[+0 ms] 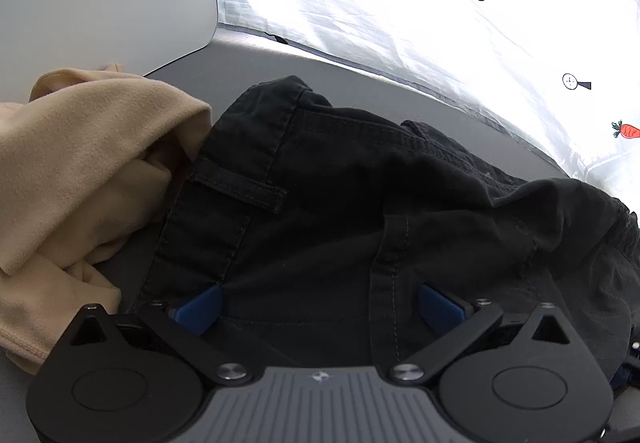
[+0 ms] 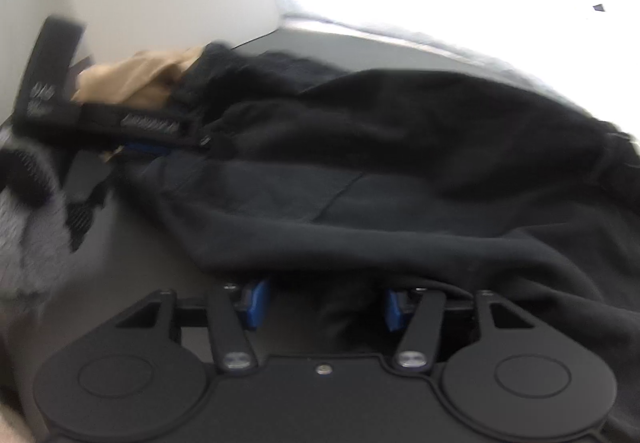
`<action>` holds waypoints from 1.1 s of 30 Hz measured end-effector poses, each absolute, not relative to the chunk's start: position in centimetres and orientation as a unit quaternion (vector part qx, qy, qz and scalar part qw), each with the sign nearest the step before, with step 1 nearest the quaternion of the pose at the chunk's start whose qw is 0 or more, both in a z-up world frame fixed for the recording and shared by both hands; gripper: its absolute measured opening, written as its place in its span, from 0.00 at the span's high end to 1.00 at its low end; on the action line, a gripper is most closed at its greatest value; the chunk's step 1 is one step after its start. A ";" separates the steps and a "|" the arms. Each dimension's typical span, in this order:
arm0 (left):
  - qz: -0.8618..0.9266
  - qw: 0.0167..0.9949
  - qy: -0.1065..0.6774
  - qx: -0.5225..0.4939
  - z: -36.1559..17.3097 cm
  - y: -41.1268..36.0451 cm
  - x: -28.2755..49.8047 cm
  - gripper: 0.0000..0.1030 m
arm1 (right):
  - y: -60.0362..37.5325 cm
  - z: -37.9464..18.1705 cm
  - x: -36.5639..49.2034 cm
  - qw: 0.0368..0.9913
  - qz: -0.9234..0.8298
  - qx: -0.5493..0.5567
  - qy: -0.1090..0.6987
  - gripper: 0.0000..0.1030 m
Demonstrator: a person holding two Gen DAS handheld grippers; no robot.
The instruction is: Fold clothes
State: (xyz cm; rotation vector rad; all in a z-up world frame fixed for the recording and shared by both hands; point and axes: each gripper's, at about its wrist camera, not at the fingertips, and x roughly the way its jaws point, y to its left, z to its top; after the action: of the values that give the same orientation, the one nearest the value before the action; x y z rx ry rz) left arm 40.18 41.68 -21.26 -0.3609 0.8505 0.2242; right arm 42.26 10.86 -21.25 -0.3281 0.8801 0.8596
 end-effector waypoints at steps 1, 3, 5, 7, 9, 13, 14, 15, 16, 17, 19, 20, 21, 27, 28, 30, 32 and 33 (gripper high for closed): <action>0.105 0.889 0.408 -0.179 -21.3 41.6 40.3 0.00 | 10.9 -21.8 41.2 0.789 0.421 -0.179 0.411 0.51; 0.092 0.887 0.402 -0.208 -21.3 42.5 40.2 0.00 | 10.4 -22.6 38.0 0.764 0.456 -0.244 0.386 0.52; 0.089 0.879 0.389 -0.263 -21.2 44.0 39.8 0.01 | 9.4 -22.6 36.4 0.756 0.469 -0.257 0.377 0.53; 0.097 0.862 0.372 -0.331 -20.8 44.8 38.4 0.04 | 8.7 -22.6 36.4 0.755 0.467 -0.250 0.387 0.58; 0.114 0.839 0.359 -0.392 -20.6 45.9 37.7 0.04 | 8.3 -22.1 36.6 0.761 0.458 -0.229 0.398 0.60; 0.149 0.825 0.347 -0.420 -19.0 46.7 36.1 0.04 | 7.1 -20.1 36.8 0.780 0.445 -0.162 0.410 0.61; 0.155 0.830 0.347 -0.408 -18.6 46.7 35.5 0.04 | 6.9 -19.4 36.9 0.788 0.443 -0.146 0.403 0.59; 0.157 0.833 0.347 -0.400 -18.4 46.7 34.8 0.04 | 7.0 -18.6 37.1 0.796 0.440 -0.135 0.394 0.57; 0.159 0.836 0.347 -0.393 -18.2 46.8 34.1 0.04 | 7.1 -17.8 37.3 0.803 0.436 -0.125 0.385 0.56; 0.162 0.836 0.349 -0.390 -18.2 46.8 33.4 0.04 | 7.5 -17.2 37.6 0.810 0.434 -0.120 0.376 0.55; 0.175 0.832 0.361 -0.383 -18.4 46.8 32.4 0.04 | 9.0 -16.1 38.6 0.818 0.434 -0.124 0.357 0.52; 0.179 0.831 0.365 -0.379 -18.7 46.8 31.8 0.04 | 10.2 -15.6 39.3 0.819 0.438 -0.124 0.349 0.51; 0.183 0.830 0.367 -0.377 -18.9 46.8 31.4 0.04 | 11.6 -15.2 40.0 0.818 0.444 -0.125 0.343 0.46; 0.201 0.829 0.365 -0.373 -20.3 47.2 29.8 0.03 | 23.6 -14.1 44.5 0.792 0.494 -0.163 0.318 0.30; 0.205 0.829 0.365 -0.370 -20.6 47.4 29.7 0.04 | 26.0 -14.2 45.2 0.783 0.505 -0.173 0.319 0.29; 0.199 0.834 0.350 -0.377 -20.8 47.6 29.2 0.03 | 30.4 -15.1 46.4 0.759 0.525 -0.201 0.328 0.21; 0.213 0.830 0.336 -0.390 -20.9 48.2 28.8 0.03 | 34.7 -17.2 47.7 0.741 0.516 -0.240 0.355 0.18; 0.213 0.829 0.327 -0.401 -21.0 48.3 28.4 0.03 | 36.1 -18.2 48.3 0.736 0.506 -0.252 0.371 0.19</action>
State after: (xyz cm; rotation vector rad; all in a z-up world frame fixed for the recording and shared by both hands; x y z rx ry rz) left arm 28.44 48.32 -21.00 -0.8505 0.6934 0.4518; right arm 48.26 36.10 -18.21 -0.5545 0.8159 1.1115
